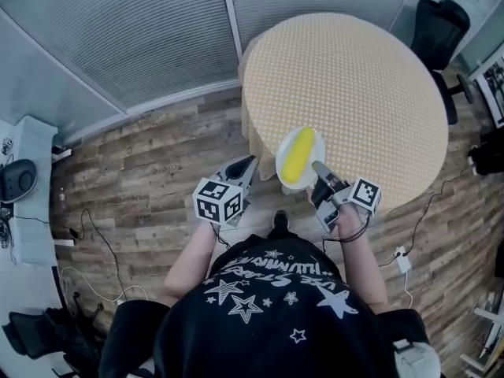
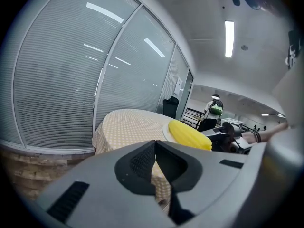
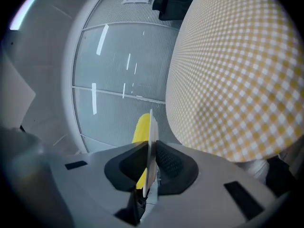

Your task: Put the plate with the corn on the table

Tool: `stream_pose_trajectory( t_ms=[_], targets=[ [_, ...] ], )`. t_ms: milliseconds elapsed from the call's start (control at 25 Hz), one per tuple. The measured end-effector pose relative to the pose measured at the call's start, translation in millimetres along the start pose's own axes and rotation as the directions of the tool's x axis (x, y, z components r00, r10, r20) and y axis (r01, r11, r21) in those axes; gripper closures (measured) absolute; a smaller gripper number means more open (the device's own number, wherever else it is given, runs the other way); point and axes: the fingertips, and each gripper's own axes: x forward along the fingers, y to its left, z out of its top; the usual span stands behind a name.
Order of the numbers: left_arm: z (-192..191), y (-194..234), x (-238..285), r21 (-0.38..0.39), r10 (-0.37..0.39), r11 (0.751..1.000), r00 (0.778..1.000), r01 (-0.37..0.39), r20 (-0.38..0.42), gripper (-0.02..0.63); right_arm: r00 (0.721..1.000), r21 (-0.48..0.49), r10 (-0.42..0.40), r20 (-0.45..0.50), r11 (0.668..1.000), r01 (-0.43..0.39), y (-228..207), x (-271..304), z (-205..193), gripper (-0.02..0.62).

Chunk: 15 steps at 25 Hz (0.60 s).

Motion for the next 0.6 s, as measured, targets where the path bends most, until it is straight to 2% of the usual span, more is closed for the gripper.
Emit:
stream_pose_trajectory(
  t_ms=[320, 600],
  targets=[
    [24.4, 1.0, 67.8, -0.003, 0.062, 0.998, 0.998, -0.062, -0.016, 0.598, 0.997, -0.014, -0.045, -0.059, 0.999, 0.044, -30.1, 18.9, 85.0, 0.548],
    [10.4, -0.1, 45.8, 0.021, 0.109, 0.994, 0.993, -0.108, -0.043, 0.598, 0.996, -0.017, -0.015, -0.093, 1.0, 0.014, -26.2, 20.8, 81.6, 0.548]
  ],
)
